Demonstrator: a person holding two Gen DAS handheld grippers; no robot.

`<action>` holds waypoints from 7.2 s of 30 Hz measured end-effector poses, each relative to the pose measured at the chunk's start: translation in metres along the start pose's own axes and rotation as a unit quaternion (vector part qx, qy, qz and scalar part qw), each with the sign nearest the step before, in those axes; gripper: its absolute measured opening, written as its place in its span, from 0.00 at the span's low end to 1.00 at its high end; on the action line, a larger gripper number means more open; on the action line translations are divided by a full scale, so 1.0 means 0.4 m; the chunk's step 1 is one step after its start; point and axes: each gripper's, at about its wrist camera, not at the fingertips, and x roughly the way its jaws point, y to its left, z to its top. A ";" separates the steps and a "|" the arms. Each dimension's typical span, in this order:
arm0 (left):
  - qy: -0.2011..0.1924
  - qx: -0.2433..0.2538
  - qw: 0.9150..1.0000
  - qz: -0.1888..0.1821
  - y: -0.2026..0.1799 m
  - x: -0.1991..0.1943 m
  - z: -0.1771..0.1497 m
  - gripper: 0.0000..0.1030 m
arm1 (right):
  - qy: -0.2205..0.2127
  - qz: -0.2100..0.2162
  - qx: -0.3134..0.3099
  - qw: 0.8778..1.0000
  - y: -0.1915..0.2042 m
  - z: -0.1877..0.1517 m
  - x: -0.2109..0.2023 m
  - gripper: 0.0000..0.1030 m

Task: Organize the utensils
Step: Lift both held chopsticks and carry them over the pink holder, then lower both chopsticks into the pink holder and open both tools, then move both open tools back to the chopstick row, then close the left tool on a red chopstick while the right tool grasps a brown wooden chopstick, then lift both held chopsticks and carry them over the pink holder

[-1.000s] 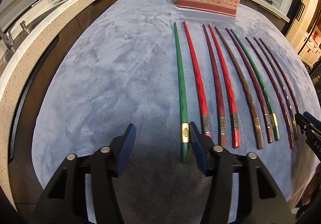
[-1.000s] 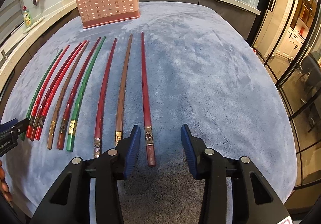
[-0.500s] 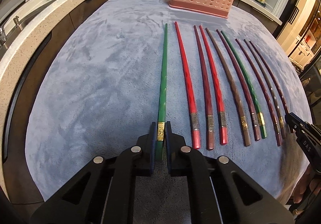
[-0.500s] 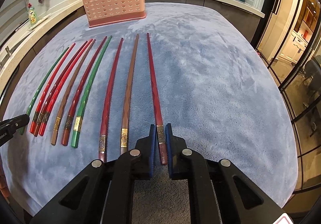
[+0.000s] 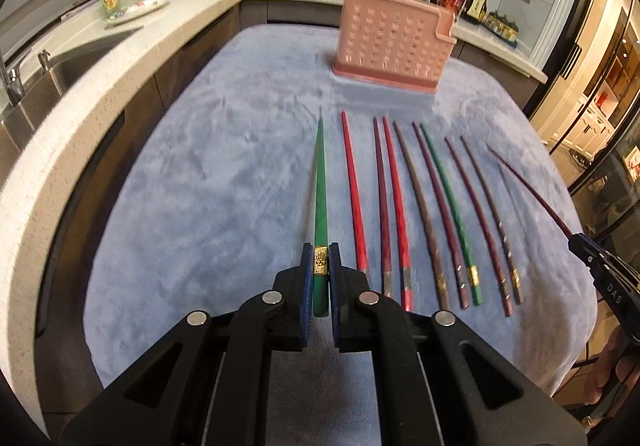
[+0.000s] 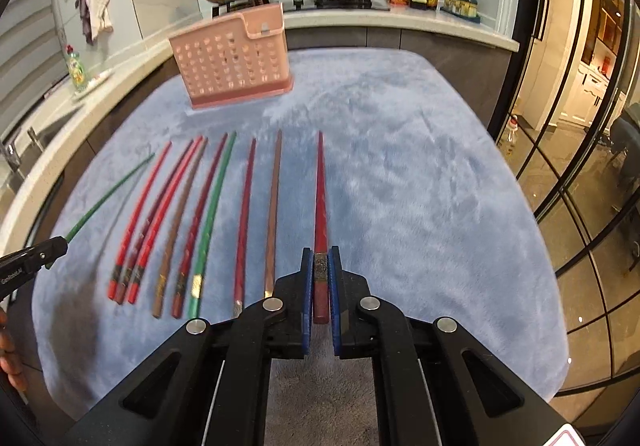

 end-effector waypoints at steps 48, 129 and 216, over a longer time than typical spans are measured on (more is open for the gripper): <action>-0.254 -0.007 0.967 -0.017 -0.137 -0.006 0.842 0.07 | -0.239 0.128 0.066 0.960 0.152 0.850 0.097 0.07; 0.016 -0.014 0.999 0.027 -0.001 0.111 -0.080 0.68 | 0.037 0.056 -0.011 0.998 0.073 -0.116 0.106 0.15; -0.156 -0.006 0.987 -0.025 -0.037 -0.126 0.314 0.07 | -0.168 0.090 0.055 0.980 -0.021 0.264 -0.148 0.07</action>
